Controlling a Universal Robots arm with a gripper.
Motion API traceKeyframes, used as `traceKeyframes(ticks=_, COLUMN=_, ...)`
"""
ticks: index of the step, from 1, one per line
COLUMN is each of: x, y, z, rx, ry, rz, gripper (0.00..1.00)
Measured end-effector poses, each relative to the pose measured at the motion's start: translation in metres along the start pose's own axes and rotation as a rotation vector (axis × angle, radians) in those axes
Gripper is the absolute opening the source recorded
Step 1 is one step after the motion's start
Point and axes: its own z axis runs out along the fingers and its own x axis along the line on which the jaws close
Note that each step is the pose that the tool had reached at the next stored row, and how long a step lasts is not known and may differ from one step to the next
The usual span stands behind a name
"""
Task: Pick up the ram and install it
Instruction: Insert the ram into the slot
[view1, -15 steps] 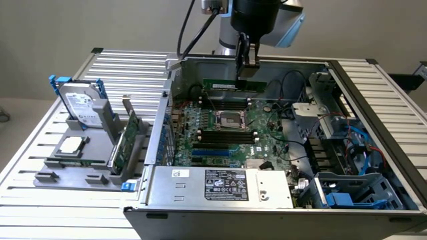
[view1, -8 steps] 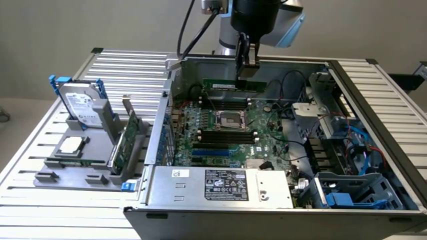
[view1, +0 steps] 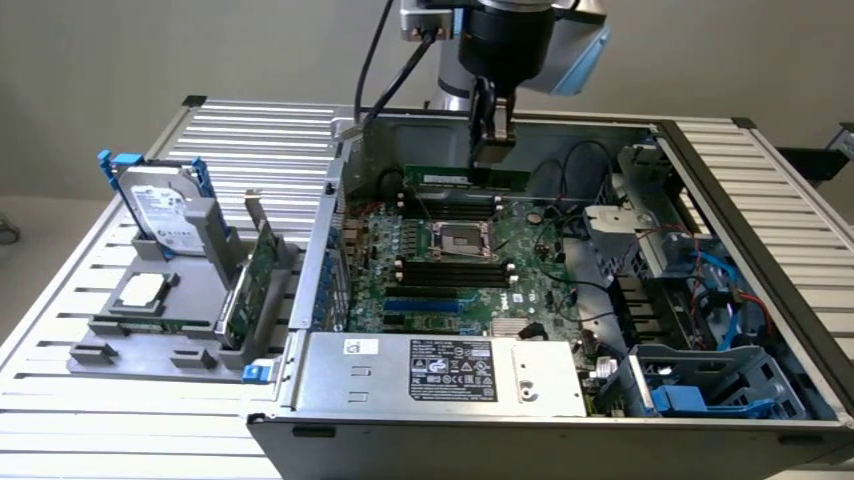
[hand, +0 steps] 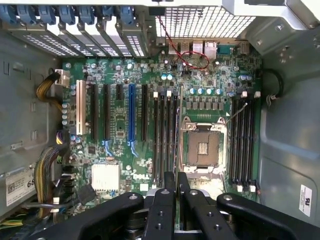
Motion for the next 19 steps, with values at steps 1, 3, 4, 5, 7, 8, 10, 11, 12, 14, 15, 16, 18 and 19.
traceKeyframes(ticks=1, x=0.0, y=0.0002, z=0.0019, rx=0.0, ry=0.0, rz=0.0, gripper=0.14)
traceKeyframes(ticks=3, x=0.001, y=0.0007, z=0.0055, rx=0.0, ry=0.0002, rz=-0.001, gripper=0.14)
traceKeyframes(ticks=4, x=0.001, y=0.0009, z=0.0075, rx=0.0, ry=0.0001, rz=-0.002, gripper=0.14)
traceKeyframes(ticks=5, x=0.002, y=0.001, z=0.0093, rx=0.0001, ry=0.0001, rz=-0.004, gripper=0.14)
traceKeyframes(ticks=7, x=0.002, y=0.0013, z=0.0129, rx=0.0002, ry=0.0001, rz=-0.006, gripper=0.14)
traceKeyframes(ticks=8, x=0.003, y=0.0013, z=0.0147, rx=0.0002, ry=0.0002, rz=-0.008, gripper=0.14)
traceKeyframes(ticks=10, x=0.004, y=0.0013, z=0.0184, rx=0.0002, ry=0.0004, rz=-0.012, gripper=0.14)
traceKeyframes(ticks=11, x=0.004, y=0.0013, z=0.0203, rx=0.0003, ry=0.0004, rz=-0.014, gripper=0.14)
traceKeyframes(ticks=12, x=0.005, y=0.0012, z=0.0221, rx=0.0004, ry=0.0005, rz=-0.018, gripper=0.14)
traceKeyframes(ticks=14, x=0.007, y=0.0012, z=0.0257, rx=0.0003, ry=0.0005, rz=-0.026, gripper=0.14)
traceKeyframes(ticks=15, x=0.008, y=0.0011, z=0.0275, rx=0.0004, ry=0.0003, rz=-0.03, gripper=0.14)
traceKeyframes(ticks=16, x=0.01, y=0.0011, z=0.0294, rx=0.0004, ry=-0.0001, rz=-0.033, gripper=0.14)
traceKeyframes(ticks=18, x=0.014, y=0.001, z=0.0331, rx=0.0006, ry=-0.0015, rz=-0.039, gripper=0.14)
traceKeyframes(ticks=19, x=0.016, y=0.0009, z=0.035, rx=0.0007, ry=-0.0021, rz=-0.041, gripper=0.14)
